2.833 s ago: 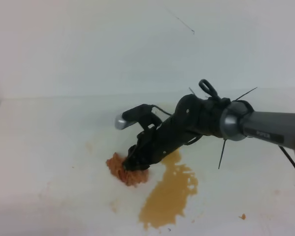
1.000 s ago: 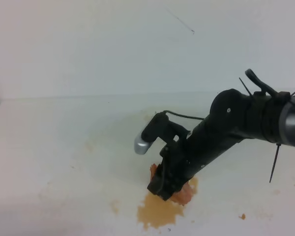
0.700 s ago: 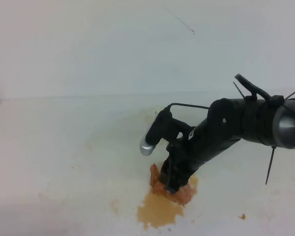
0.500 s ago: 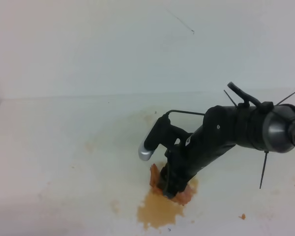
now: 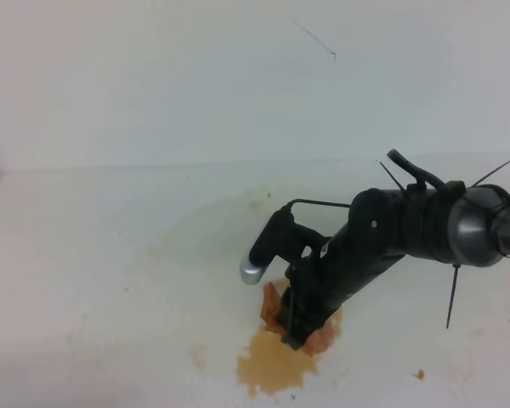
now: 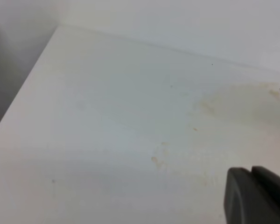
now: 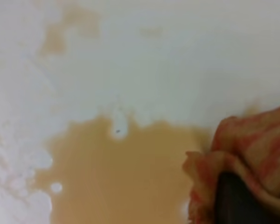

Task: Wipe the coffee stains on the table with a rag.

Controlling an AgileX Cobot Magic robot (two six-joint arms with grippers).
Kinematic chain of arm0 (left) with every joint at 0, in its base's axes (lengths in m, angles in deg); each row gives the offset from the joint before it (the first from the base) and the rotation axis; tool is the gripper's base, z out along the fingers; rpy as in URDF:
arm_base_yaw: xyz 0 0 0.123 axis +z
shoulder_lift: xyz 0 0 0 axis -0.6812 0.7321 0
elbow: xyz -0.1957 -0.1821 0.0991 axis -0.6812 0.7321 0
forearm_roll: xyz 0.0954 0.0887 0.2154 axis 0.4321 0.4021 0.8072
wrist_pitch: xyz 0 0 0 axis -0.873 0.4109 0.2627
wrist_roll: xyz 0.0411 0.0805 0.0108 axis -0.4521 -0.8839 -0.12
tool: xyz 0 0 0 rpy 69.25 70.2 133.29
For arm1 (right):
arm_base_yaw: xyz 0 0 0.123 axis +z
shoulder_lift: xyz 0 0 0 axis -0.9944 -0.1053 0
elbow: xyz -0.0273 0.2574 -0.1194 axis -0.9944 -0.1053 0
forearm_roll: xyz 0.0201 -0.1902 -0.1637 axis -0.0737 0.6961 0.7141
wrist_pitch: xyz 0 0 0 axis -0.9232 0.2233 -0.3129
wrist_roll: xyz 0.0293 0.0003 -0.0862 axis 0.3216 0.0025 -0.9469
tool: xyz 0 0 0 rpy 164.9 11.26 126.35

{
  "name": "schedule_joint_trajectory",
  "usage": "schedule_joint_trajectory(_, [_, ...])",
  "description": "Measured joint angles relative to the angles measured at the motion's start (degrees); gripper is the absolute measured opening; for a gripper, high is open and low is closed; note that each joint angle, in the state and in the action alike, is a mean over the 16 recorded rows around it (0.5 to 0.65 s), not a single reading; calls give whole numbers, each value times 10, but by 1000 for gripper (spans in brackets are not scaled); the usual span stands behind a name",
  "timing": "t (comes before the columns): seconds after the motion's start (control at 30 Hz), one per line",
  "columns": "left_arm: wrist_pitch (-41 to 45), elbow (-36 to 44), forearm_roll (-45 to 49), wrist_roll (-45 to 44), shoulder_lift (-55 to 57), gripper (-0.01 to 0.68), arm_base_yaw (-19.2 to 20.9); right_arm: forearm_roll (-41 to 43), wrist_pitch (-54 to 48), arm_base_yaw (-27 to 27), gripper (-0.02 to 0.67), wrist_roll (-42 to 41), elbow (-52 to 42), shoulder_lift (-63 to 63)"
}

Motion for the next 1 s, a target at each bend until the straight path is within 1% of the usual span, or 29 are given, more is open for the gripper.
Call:
schedule_joint_trajectory(0.1, [0, 0, 0, 0, 0, 1, 0, -14, -11, 0, 146, -9, 0, 17])
schedule_joint_trajectory(0.2, [0, 0, 0, 0, 0, 1, 0, -47, -31, 1, 128, -26, 0, 35])
schedule_joint_trajectory(0.4, [0, 0, 0, 0, 0, 1, 0, -129, -82, 12, 123, -79, -1, 57])
schedule_joint_trajectory(0.6, [0, 0, 0, 0, 0, 1, 0, -191, -125, 32, 122, -121, -2, 42])
schedule_joint_trajectory(0.73, [0, 0, 0, 0, 0, 1, 0, -182, -135, 45, 122, -125, -2, 17])
schedule_joint_trajectory(0.87, [0, 0, 0, 0, 0, 1, 0, -146, -129, 51, 122, -110, -2, -10])
schedule_joint_trajectory(1.0, [0, 0, 0, 0, 0, 1, 0, -108, -114, 45, 121, -93, -2, -35])
